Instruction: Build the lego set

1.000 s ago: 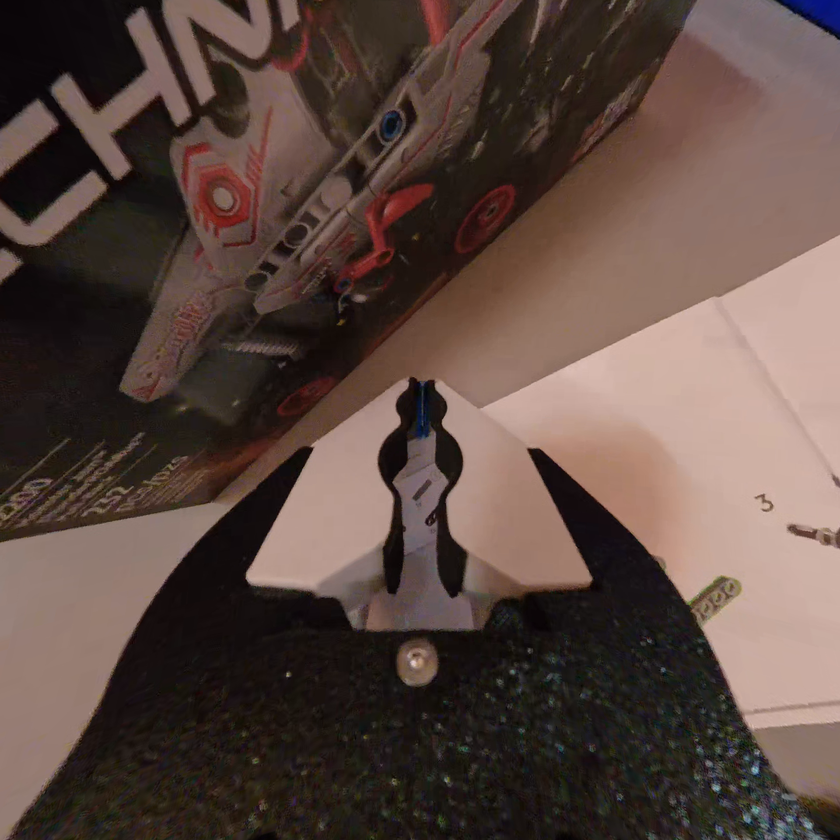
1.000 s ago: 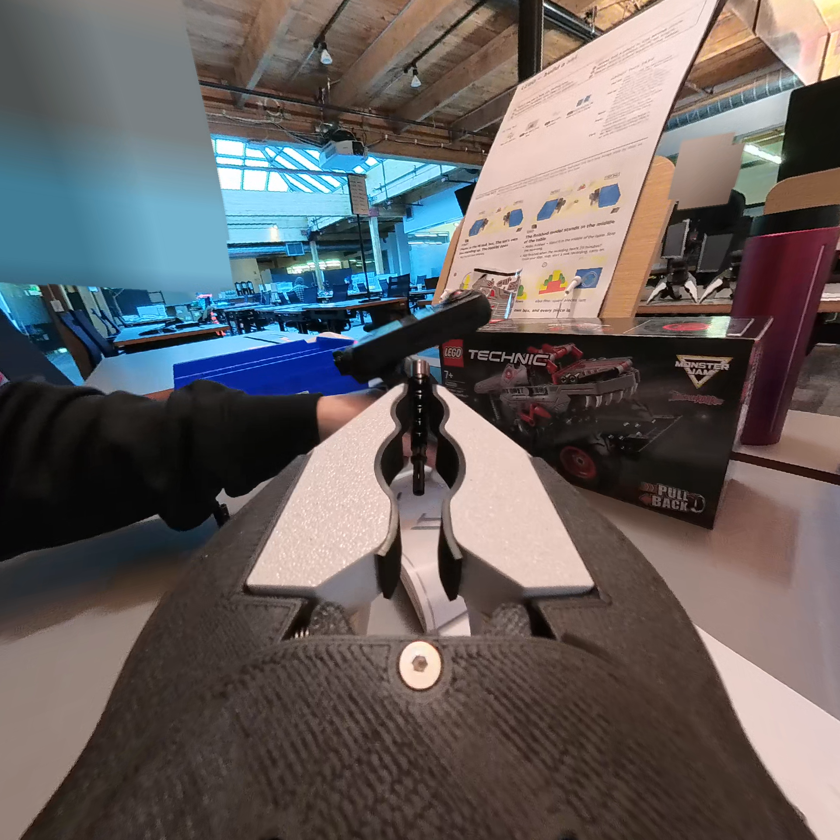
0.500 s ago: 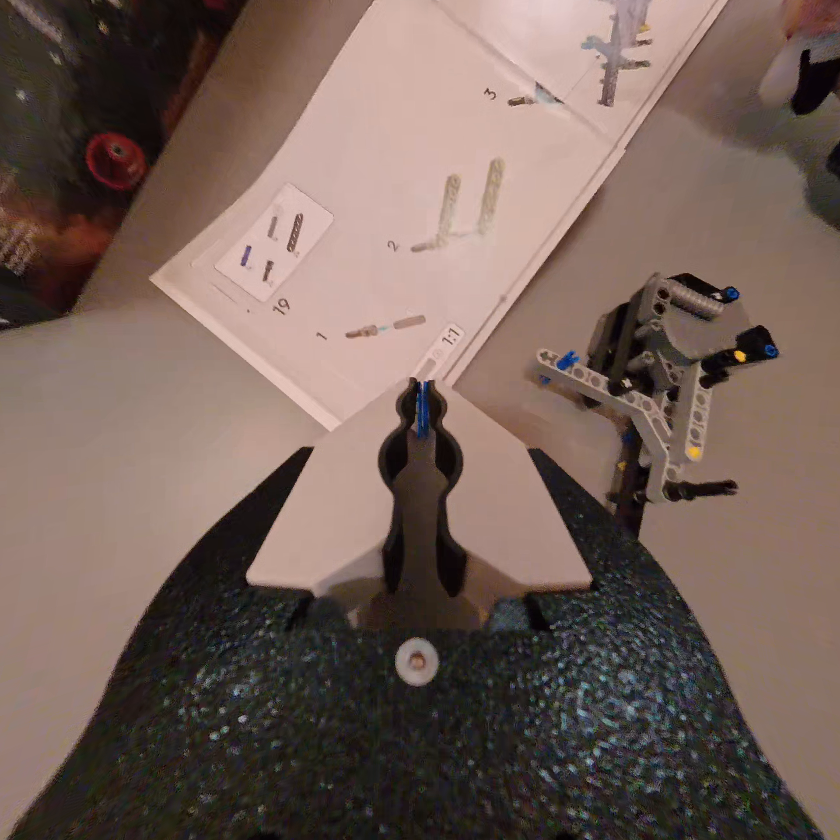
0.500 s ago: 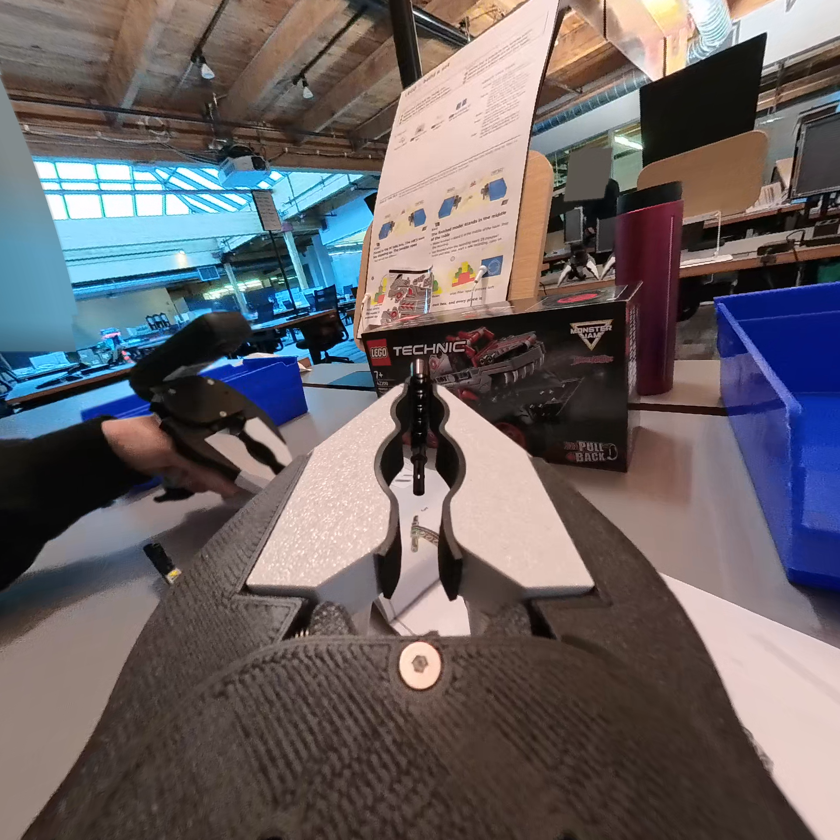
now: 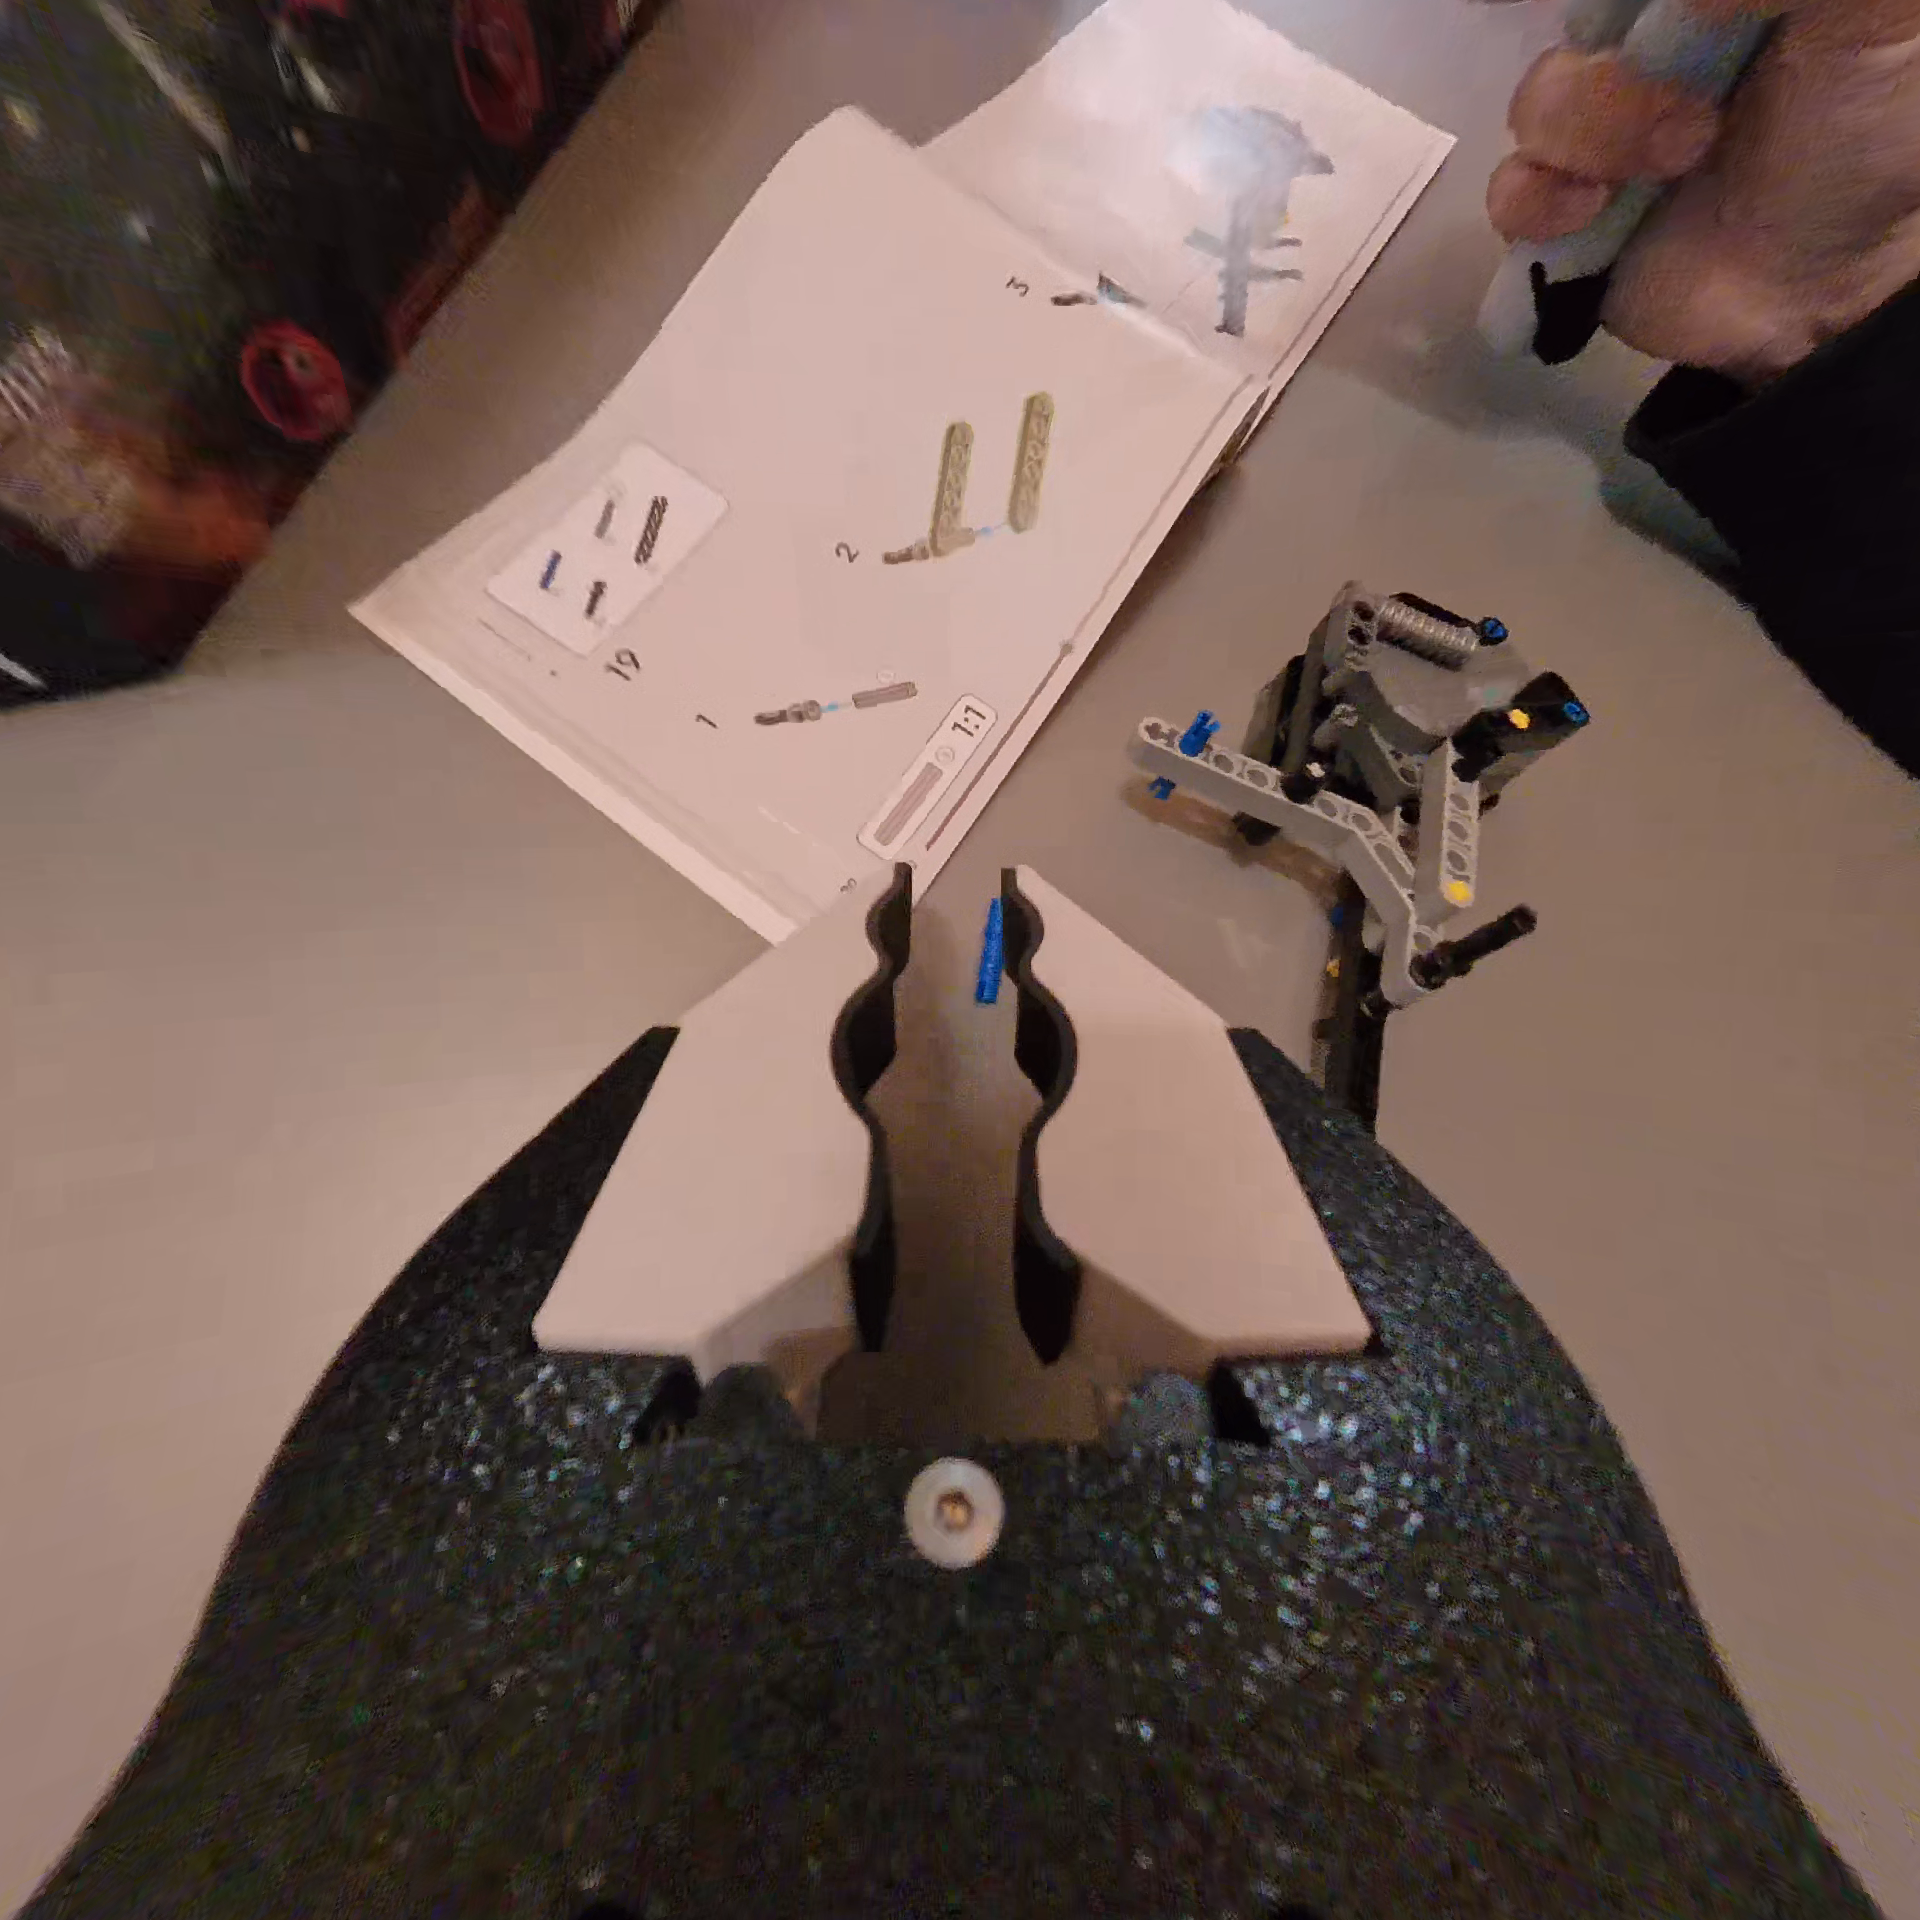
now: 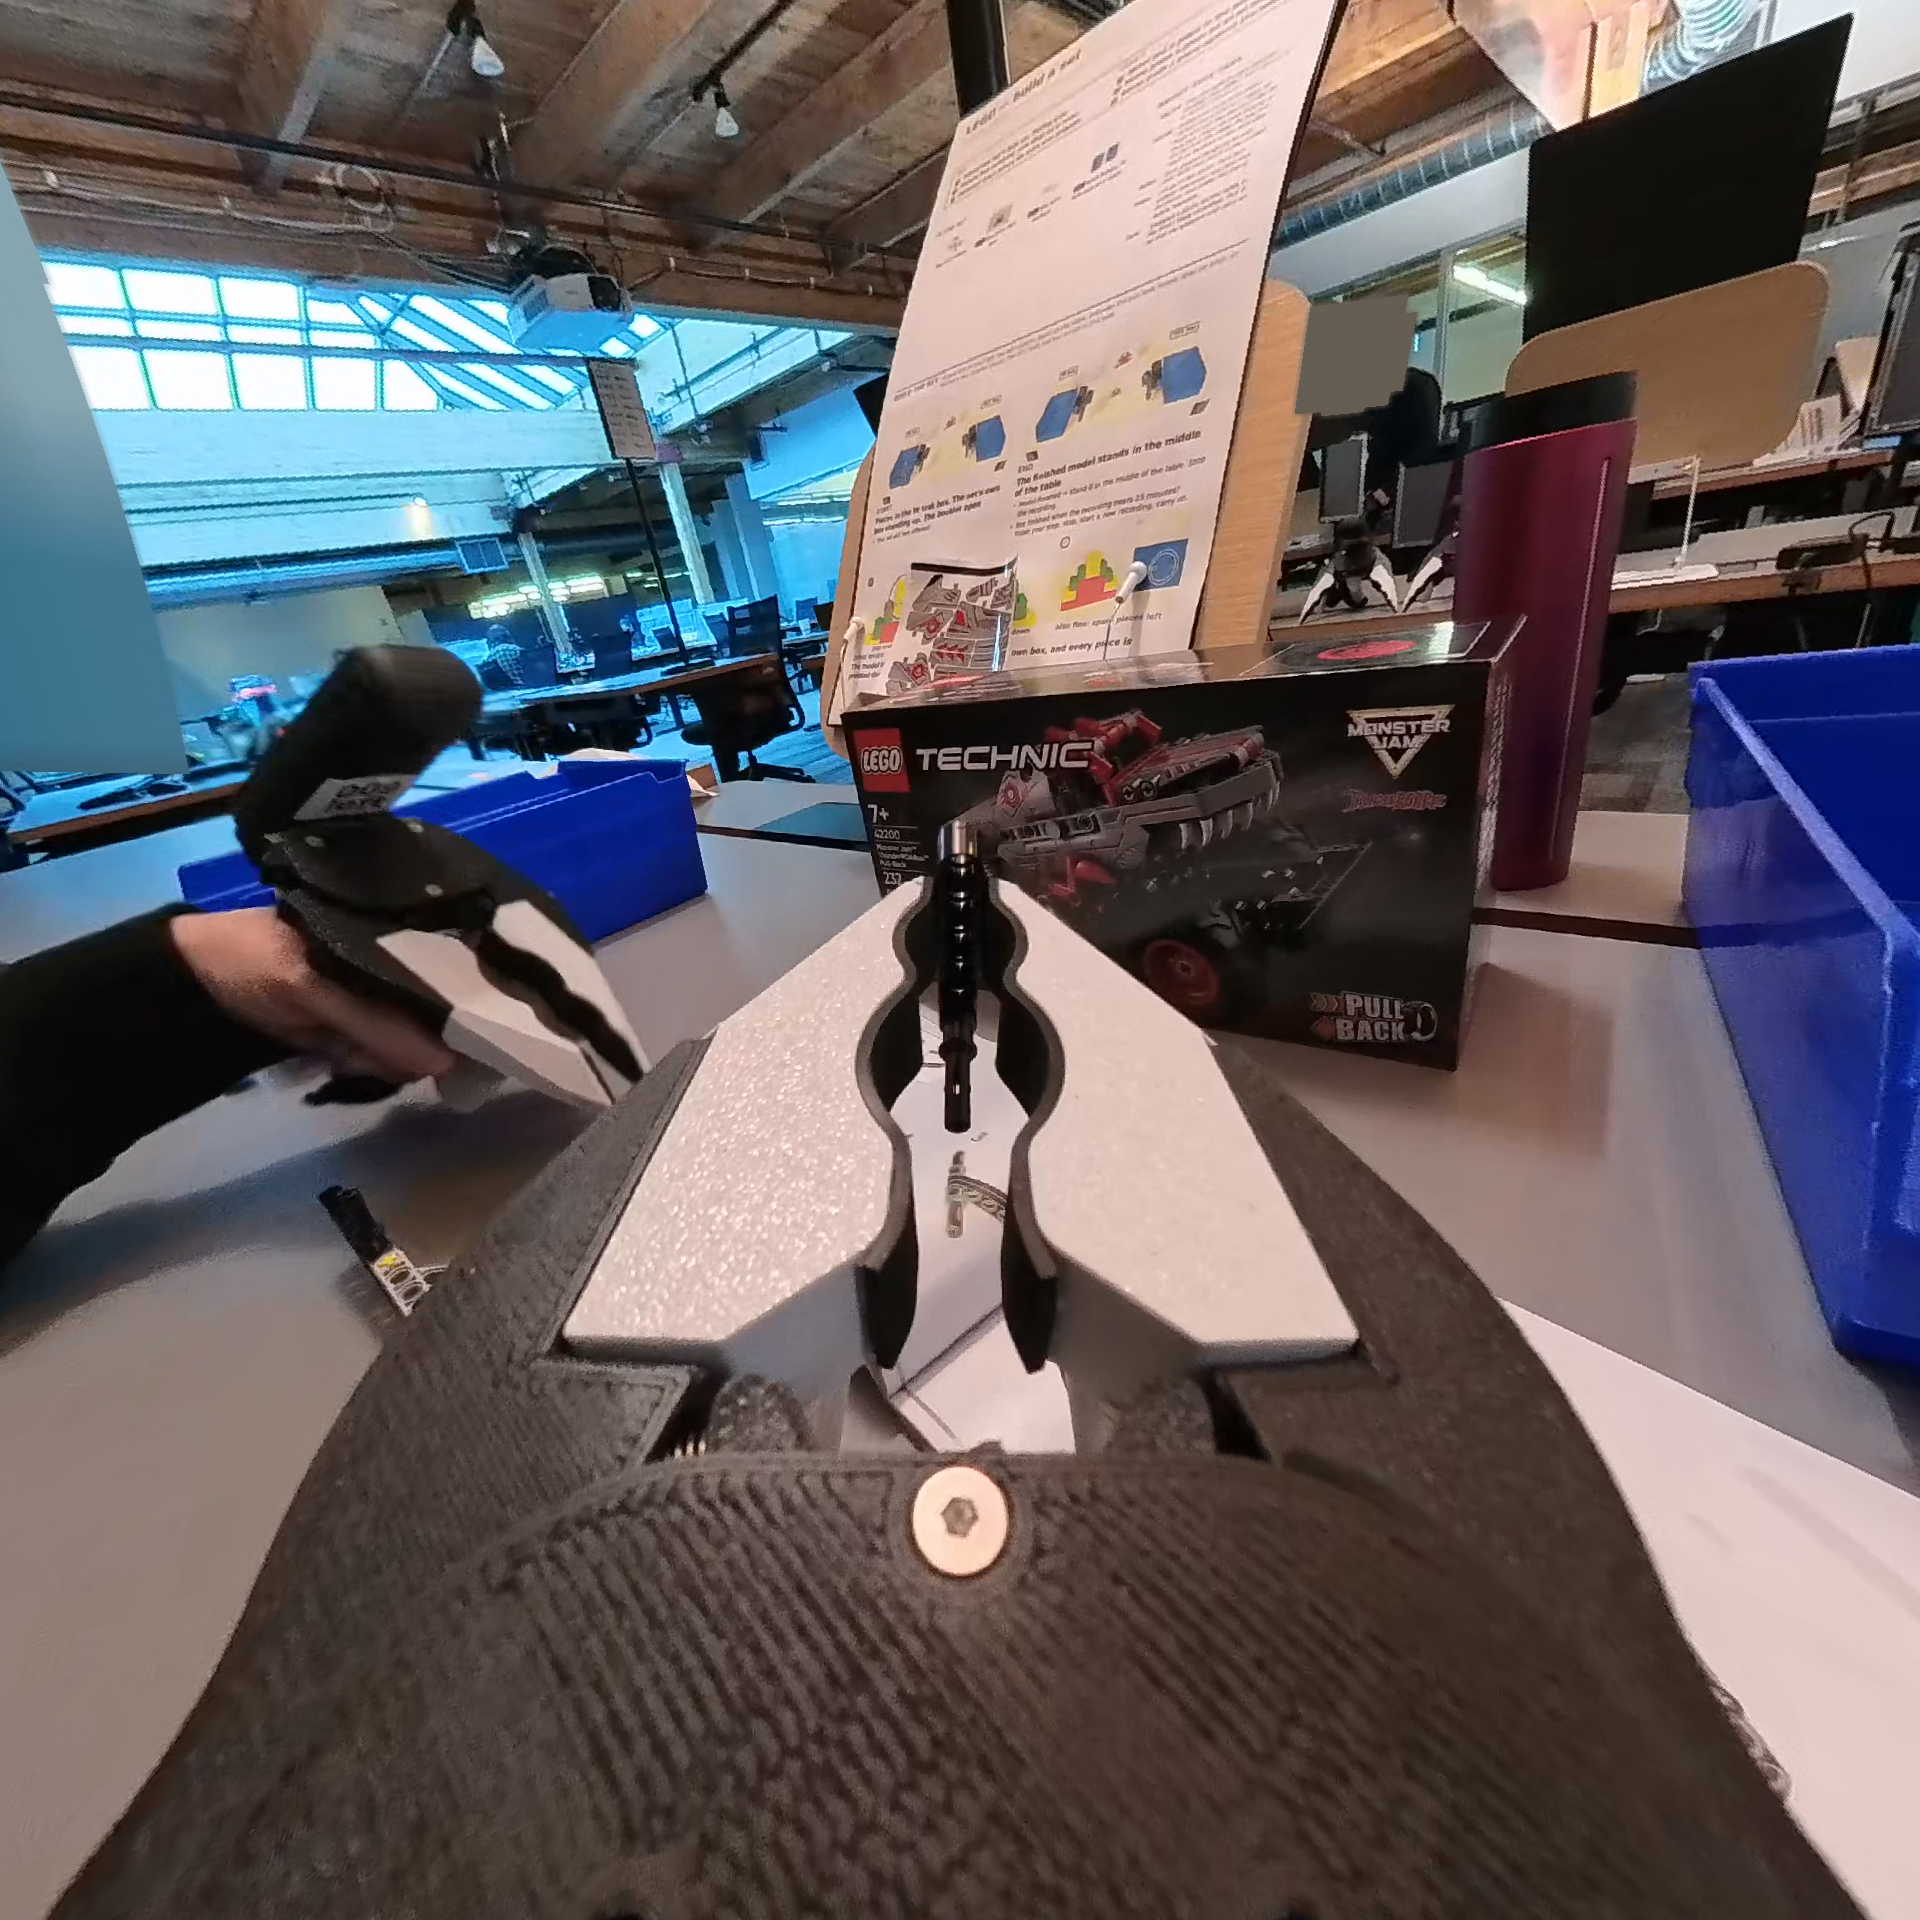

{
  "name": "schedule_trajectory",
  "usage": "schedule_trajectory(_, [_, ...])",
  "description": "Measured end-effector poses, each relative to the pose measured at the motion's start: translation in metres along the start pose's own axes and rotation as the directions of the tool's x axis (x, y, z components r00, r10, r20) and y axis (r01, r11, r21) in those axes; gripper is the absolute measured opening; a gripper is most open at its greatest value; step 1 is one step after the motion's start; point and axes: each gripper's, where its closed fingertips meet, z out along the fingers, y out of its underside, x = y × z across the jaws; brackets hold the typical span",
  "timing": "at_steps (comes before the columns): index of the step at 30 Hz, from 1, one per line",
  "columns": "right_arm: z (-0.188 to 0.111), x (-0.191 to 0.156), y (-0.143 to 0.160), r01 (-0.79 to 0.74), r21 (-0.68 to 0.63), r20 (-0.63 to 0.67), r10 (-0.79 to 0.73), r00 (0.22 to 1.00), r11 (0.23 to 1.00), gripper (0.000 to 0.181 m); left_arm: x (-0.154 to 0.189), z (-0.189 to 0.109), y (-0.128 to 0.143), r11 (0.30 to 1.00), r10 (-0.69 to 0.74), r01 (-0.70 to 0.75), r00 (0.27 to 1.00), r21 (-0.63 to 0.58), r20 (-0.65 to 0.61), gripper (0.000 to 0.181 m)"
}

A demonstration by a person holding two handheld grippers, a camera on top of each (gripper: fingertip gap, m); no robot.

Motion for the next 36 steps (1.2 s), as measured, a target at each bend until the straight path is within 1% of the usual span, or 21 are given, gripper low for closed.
schedule_trajectory(1, [0.0, -0.001, 0.0, -0.002, 0.001, 0.007, 0.002, 1.0, 1.0, 0.005, -0.003, -0.005, -0.003, 0.997, 0.083, -0.083, 0.997, 0.007, 0.012, 0.02])
schedule_trajectory(2, [0.001, -0.003, 0.0, -0.001, 0.0, 0.014, 0.001, 1.0, 1.0, 0.005, -0.005, -0.008, -0.002, 0.983, 0.182, -0.182, 0.983, -0.014, 0.02, 0.03])
schedule_trajectory(3, [0.002, -0.004, 0.001, 0.004, -0.004, 0.019, -0.004, 1.0, 1.0, 0.005, -0.007, -0.011, -0.002, 0.954, 0.296, -0.295, 0.955, -0.046, 0.023, 0.034])
schedule_trajectory(4, [0.002, -0.005, 0.001, 0.011, -0.01, 0.023, -0.011, 1.0, 1.0, 0.005, -0.007, -0.012, -0.002, 0.909, 0.412, -0.41, 0.911, -0.077, 0.009, 0.033])
schedule_trajectory(5, [0.003, -0.006, 0.002, 0.017, -0.013, 0.029, -0.017, 0.999, 1.0, 0.005, -0.005, -0.013, 0.002, 0.856, 0.504, -0.504, 0.863, -0.116, -0.033, 0.033])
schedule_trajectory(6, [0.003, -0.008, 0.002, 0.023, -0.012, 0.033, -0.023, 0.999, 1.0, 0.005, -0.003, -0.014, 0.009, 0.807, 0.559, -0.566, 0.824, -0.17, -0.092, 0.032])
schedule_trajectory(8, [0.003, -0.008, 0.002, 0.031, -0.016, 0.034, -0.031, 0.999, 0.999, 0.005, -0.003, -0.015, 0.014, 0.75, 0.587, -0.605, 0.795, -0.267, -0.15, 0.024])
schedule_trajectory(9, [0.003, -0.008, 0.003, 0.031, -0.019, 0.033, -0.031, 0.999, 0.999, 0.005, 0.001, -0.014, 0.016, 0.73, 0.594, -0.622, 0.783, -0.284, -0.186, 0.012])
schedule_trajectory(10, [0.003, -0.007, 0.003, 0.031, -0.019, 0.032, -0.03, 0.999, 0.999, 0.005, 0.003, -0.011, 0.016, 0.705, 0.62, -0.652, 0.757, -0.277, -0.204, 0.005])
schedule_trajectory(12, [0.003, -0.007, 0.003, 0.03, -0.017, 0.036, -0.029, 0.999, 0.999, 0.005, -0.002, 0.0, 0.016, 0.645, 0.697, -0.714, 0.696, -0.273, -0.175, 0.002])
schedule_trajectory(14, [0.003, -0.008, 0.003, 0.033, -0.02, 0.037, -0.032, 0.999, 0.999, 0.005, -0.009, 0.006, 0.029, 0.596, 0.704, -0.72, 0.681, -0.356, -0.199, 0.0])
schedule_trajectory(16, [0.004, -0.009, 0.004, 0.038, -0.024, 0.042, -0.037, 0.998, 0.999, 0.005, -0.002, 0.009, 0.027, 0.614, 0.696, -0.718, 0.688, -0.327, -0.205, 0.0])
schedule_trajectory(18, [0.004, -0.01, 0.004, 0.04, -0.025, 0.046, -0.039, 0.998, 0.999, 0.005, 0.01, 0.009, 0.03, 0.653, 0.65, -0.693, 0.72, -0.305, -0.243, 0.0])
schedule_trajectory(21, [0.004, -0.012, 0.003, 0.043, -0.021, 0.055, -0.042, 0.998, 0.999, 0.005, 0.025, 0.012, 0.033, 0.692, 0.614, -0.67, 0.742, -0.269, -0.268, 0.006])
schedule_trajectory(24, [0.005, -0.013, 0.003, 0.046, -0.024, 0.062, -0.044, 0.997, 0.999, 0.005, 0.023, 0.011, 0.026, 0.713, 0.625, -0.66, 0.752, -0.237, -0.212, 0.012])
schedule_trajectory(26, [0.005, -0.013, 0.003, 0.045, -0.024, 0.064, -0.043, 0.997, 0.999, 0.005, 0.018, 0.011, 0.012, 0.727, 0.639, -0.659, 0.752, -0.191, -0.162, 0.014])
schedule_trajectory(28, [0.004, -0.014, 0.002, 0.04, -0.018, 0.066, -0.039, 0.997, 0.999, 0.005, 0.018, 0.013, 0.003, 0.7, 0.683, -0.701, 0.713, -0.137, -0.159, 0.015])
schedule_trajectory(30, [0.005, -0.014, 0.003, 0.04, -0.02, 0.071, -0.039, 0.997, 0.999, 0.005, 0.018, 0.019, 0.003, 0.655, 0.717, -0.745, 0.666, -0.126, -0.205, 0.019])
schedule_trajectory(31, [0.005, -0.015, 0.003, 0.041, -0.021, 0.072, -0.039, 0.997, 0.999, 0.005, 0.019, 0.023, 0.004, 0.647, 0.716, -0.752, 0.657, -0.129, -0.238, 0.02])
schedule_trajectory(34, [0.005, -0.017, 0.004, 0.049, -0.027, 0.081, -0.047, 0.996, 0.998, 0.005, 0.019, 0.032, 0.011, 0.652, 0.666, -0.744, 0.654, -0.146, -0.357, 0.022])
schedule_trajectory(36, [0.006, -0.018, 0.005, 0.053, -0.032, 0.09, -0.049, 0.995, 0.998, 0.005, 0.02, 0.036, 0.011, 0.674, 0.639, -0.73, 0.655, -0.116, -0.403, 0.014])
